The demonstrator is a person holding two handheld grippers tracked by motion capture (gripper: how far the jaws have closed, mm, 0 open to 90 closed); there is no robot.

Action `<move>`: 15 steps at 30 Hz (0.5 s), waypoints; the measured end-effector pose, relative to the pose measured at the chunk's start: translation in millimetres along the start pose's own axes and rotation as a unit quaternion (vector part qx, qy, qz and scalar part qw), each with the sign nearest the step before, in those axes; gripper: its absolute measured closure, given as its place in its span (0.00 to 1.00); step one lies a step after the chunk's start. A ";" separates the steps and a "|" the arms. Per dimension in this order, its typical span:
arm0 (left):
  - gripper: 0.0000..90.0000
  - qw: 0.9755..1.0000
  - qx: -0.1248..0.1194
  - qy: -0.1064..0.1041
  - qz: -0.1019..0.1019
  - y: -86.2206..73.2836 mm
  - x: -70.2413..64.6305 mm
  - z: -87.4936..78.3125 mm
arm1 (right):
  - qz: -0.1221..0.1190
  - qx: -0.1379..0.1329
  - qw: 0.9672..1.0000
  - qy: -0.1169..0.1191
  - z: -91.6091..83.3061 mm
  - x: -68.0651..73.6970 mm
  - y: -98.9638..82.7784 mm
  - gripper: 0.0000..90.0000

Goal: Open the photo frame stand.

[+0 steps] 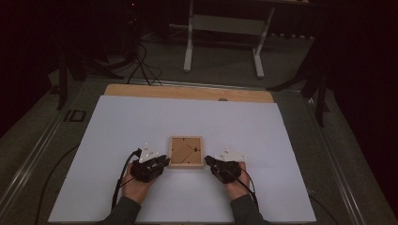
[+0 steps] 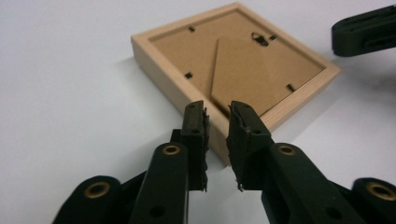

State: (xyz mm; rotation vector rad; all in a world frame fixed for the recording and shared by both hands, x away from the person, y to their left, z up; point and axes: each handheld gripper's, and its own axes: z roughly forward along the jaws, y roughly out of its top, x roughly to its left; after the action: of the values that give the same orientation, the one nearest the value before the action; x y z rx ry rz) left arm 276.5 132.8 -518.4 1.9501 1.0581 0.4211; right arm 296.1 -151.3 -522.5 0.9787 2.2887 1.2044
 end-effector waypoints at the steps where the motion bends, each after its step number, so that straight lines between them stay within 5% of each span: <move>1: 0.83 1.000 -0.001 -0.003 0.002 1.7 -0.3 -0.9 | -0.001 -0.001 1.000 0.002 -0.3 0.6 0.2 0.95; 15: 0.67 0.999 0.031 -0.029 0.016 25.1 0.8 4.4 | -0.014 0.000 1.000 0.021 2.6 9.4 0.4 0.99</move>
State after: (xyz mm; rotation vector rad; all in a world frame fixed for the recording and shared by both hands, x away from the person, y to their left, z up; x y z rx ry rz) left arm 292.7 124.2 -500.7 2.0253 1.0142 0.3496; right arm 291.3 -142.9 -523.7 0.9259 2.3270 1.2239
